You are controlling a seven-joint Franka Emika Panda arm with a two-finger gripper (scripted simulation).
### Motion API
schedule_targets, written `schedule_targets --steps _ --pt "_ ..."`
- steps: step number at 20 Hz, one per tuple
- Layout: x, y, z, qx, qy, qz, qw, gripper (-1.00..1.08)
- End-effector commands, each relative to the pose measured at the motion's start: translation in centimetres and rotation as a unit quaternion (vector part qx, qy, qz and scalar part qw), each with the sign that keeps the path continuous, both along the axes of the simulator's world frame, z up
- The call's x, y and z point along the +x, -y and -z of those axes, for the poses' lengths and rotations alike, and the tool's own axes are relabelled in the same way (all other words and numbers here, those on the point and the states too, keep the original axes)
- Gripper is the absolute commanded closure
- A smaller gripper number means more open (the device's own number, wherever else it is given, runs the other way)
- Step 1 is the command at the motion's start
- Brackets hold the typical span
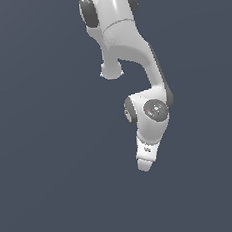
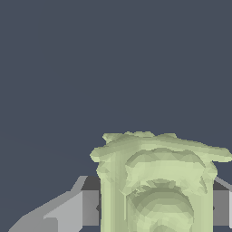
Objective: Pick up the object and move it to a goal position.
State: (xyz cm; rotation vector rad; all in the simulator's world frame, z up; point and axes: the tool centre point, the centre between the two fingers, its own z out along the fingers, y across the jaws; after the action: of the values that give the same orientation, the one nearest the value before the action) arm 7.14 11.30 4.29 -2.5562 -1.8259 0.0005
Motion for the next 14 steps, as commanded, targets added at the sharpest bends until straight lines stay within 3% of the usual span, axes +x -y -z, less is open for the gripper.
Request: schedule_targets --steps 1,8,14 --pt "-0.1 0.2 -0.1 0.0 0.0 0.0 1.0 1.08" --pt "-1.1 2.1 -0.7 0.0 0.0 0.0 1.0 1.08" --pt "-2.8 5.4 -1.8 0.0 0.0 0.0 1.0 1.08"
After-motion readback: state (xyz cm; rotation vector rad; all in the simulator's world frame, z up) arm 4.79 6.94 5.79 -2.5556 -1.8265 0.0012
